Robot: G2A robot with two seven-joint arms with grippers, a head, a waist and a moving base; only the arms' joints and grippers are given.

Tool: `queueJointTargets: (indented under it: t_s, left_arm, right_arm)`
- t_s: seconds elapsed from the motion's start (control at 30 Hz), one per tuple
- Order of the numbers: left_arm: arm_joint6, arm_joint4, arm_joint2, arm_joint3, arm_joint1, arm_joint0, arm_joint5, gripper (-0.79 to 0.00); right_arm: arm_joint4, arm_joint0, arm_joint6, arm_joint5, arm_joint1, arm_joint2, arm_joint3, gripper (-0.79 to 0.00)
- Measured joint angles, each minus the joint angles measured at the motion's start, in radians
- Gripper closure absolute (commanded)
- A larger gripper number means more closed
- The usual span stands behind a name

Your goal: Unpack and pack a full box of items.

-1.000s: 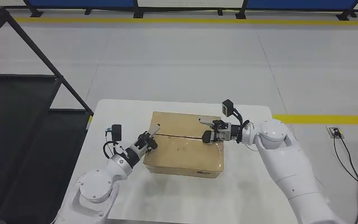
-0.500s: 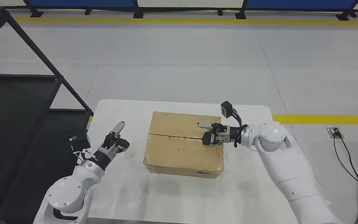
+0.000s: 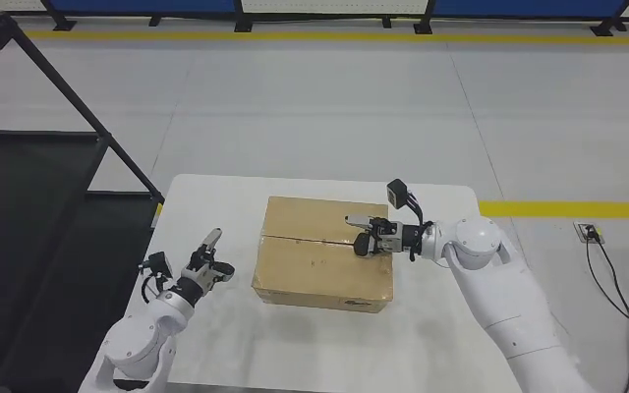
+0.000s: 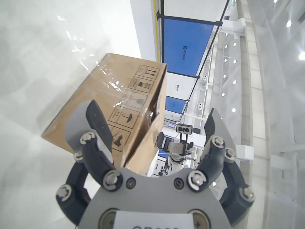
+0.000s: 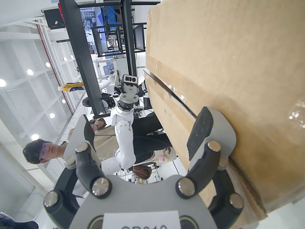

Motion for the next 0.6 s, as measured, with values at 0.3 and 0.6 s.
queueJointTargets:
  t_s: [0.3,0.6]
  left_arm:
    - [0.009,-0.100,0.044,0.182,-0.015,-0.102,0.025,-0.785]
    - [0.064,-0.117,0.153,0.388,-0.045,-0.256,-0.042,-0.785]
  right_arm:
    - [0.010,-0.007,-0.005,-0.002,0.007,0.005,-0.006,-0.785]
    - [0.014,-0.022,-0.016,0.000,0.016,0.014,-0.030,-0.785]
